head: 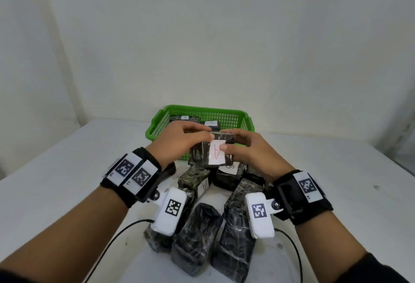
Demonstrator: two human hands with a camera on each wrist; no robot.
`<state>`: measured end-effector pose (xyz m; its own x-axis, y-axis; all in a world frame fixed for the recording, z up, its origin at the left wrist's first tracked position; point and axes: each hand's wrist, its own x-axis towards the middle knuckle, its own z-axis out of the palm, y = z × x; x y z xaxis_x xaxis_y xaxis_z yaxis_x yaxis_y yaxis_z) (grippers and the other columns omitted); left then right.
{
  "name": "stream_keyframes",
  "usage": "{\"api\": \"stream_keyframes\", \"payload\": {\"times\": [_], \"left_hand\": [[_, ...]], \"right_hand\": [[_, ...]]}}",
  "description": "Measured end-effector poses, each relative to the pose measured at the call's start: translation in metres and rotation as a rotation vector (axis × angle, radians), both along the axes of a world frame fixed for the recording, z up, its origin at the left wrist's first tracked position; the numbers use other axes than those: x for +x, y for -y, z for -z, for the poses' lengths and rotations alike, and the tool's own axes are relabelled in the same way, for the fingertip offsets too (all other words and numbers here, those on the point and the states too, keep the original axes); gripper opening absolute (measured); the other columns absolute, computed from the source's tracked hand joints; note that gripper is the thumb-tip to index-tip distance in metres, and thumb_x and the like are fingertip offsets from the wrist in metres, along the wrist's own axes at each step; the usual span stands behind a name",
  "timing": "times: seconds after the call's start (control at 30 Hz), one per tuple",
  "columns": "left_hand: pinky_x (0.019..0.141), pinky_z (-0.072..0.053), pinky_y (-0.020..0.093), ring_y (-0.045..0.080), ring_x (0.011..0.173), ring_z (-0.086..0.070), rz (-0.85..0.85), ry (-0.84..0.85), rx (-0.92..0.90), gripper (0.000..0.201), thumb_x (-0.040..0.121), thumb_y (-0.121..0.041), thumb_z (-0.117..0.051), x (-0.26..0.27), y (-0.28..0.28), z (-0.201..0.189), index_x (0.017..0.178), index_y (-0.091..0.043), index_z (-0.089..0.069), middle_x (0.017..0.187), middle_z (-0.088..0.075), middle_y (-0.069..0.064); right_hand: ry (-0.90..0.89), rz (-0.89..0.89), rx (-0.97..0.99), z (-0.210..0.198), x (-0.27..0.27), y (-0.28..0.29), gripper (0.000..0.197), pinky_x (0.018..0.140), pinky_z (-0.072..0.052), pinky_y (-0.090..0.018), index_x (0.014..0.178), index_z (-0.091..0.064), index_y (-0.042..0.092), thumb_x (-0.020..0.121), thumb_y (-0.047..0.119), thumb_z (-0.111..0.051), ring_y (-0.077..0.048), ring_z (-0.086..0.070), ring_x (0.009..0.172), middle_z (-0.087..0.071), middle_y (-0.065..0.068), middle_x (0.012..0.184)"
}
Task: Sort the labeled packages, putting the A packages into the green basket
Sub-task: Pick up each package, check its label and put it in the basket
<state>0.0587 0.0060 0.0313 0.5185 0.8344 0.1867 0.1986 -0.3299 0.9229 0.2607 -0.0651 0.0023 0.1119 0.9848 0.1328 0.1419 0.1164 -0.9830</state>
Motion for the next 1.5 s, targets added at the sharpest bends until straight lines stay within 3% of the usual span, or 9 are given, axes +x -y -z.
{"api": "stream_keyframes", "payload": {"times": [0.1,0.3,0.47,0.63,0.73,0.93,1.13,1.33,1.5], "left_hand": [[0.093,-0.058,0.040,0.019,0.099,-0.073,0.037,0.107,-0.042,0.022,0.085,-0.025,-0.075,0.001,-0.002,0.000,0.107,-0.021,-0.076,0.104,-0.077,0.001],[0.071,-0.056,0.026,0.015,0.078,-0.073,0.083,0.207,-0.095,0.019,0.083,-0.005,-0.074,-0.001,-0.004,0.009,0.101,-0.009,-0.074,0.092,-0.078,0.002],[0.091,-0.057,0.040,0.029,0.101,-0.072,0.090,0.321,-0.163,0.033,0.073,-0.015,-0.079,-0.005,-0.007,0.013,0.104,-0.007,-0.074,0.107,-0.075,0.015],[0.092,-0.057,0.040,0.026,0.101,-0.073,0.062,0.270,-0.124,0.030,0.081,-0.010,-0.077,-0.005,-0.008,0.023,0.110,-0.006,-0.072,0.106,-0.077,0.010],[0.079,-0.056,0.030,0.019,0.090,-0.075,0.084,0.229,-0.065,0.029,0.083,-0.010,-0.076,-0.007,-0.008,0.024,0.111,-0.007,-0.072,0.103,-0.077,0.007],[0.095,-0.056,0.046,0.030,0.102,-0.073,0.083,0.246,-0.092,0.022,0.086,-0.013,-0.073,-0.006,-0.009,0.024,0.108,-0.011,-0.074,0.105,-0.077,0.010],[0.096,-0.055,0.044,0.038,0.111,-0.067,0.108,0.349,-0.208,0.036,0.079,-0.018,-0.075,-0.010,-0.012,0.031,0.112,-0.002,-0.071,0.113,-0.073,0.018],[0.089,-0.058,0.038,0.030,0.104,-0.072,0.115,0.342,-0.169,0.018,0.086,-0.007,-0.069,-0.012,-0.012,0.032,0.103,-0.009,-0.074,0.107,-0.076,0.012],[0.096,-0.055,0.046,0.032,0.106,-0.071,0.141,0.307,-0.104,0.034,0.080,-0.017,-0.078,-0.016,-0.010,0.031,0.111,-0.006,-0.072,0.110,-0.075,0.013]], "right_hand": [[-0.123,0.045,0.042,0.003,-0.004,-0.007,0.037,0.084,-0.062,-0.043,0.123,-0.068,0.006,0.087,0.005,-0.080,-0.031,-0.076,0.106,-0.078,-0.014,0.115],[-0.134,0.078,0.097,0.001,-0.005,-0.008,0.036,0.079,-0.062,-0.035,0.119,-0.070,0.003,0.085,0.008,-0.082,-0.026,-0.078,0.097,-0.081,-0.011,0.108],[-0.195,0.008,0.072,0.007,-0.009,-0.007,0.049,0.079,-0.065,-0.034,0.128,-0.064,0.003,0.082,0.001,-0.081,-0.028,-0.077,0.097,-0.079,-0.014,0.111],[-0.161,0.067,0.111,0.005,-0.012,-0.003,0.031,0.074,-0.064,-0.031,0.108,-0.069,0.018,0.084,0.005,-0.082,-0.020,-0.079,0.087,-0.082,-0.005,0.099],[-0.113,0.075,0.110,0.004,-0.018,-0.005,0.036,0.081,-0.064,-0.034,0.116,-0.073,0.010,0.083,0.015,-0.085,-0.022,-0.079,0.095,-0.082,-0.006,0.105],[-0.106,0.103,0.097,-0.002,-0.018,-0.010,0.030,0.080,-0.063,-0.032,0.108,-0.075,0.011,0.081,0.015,-0.086,-0.022,-0.080,0.092,-0.082,-0.006,0.100],[-0.107,0.053,0.057,0.001,-0.017,-0.007,0.045,0.092,-0.061,-0.040,0.118,-0.073,0.004,0.075,0.011,-0.086,-0.027,-0.079,0.100,-0.081,-0.010,0.106],[-0.129,0.070,0.068,0.002,-0.021,-0.003,0.042,0.094,-0.062,-0.046,0.119,-0.072,0.006,0.080,0.012,-0.084,-0.027,-0.079,0.100,-0.081,-0.010,0.106],[-0.087,0.099,0.097,0.003,-0.024,-0.001,0.043,0.098,-0.060,-0.049,0.121,-0.073,0.005,0.080,0.013,-0.085,-0.030,-0.078,0.102,-0.081,-0.012,0.107]]}}
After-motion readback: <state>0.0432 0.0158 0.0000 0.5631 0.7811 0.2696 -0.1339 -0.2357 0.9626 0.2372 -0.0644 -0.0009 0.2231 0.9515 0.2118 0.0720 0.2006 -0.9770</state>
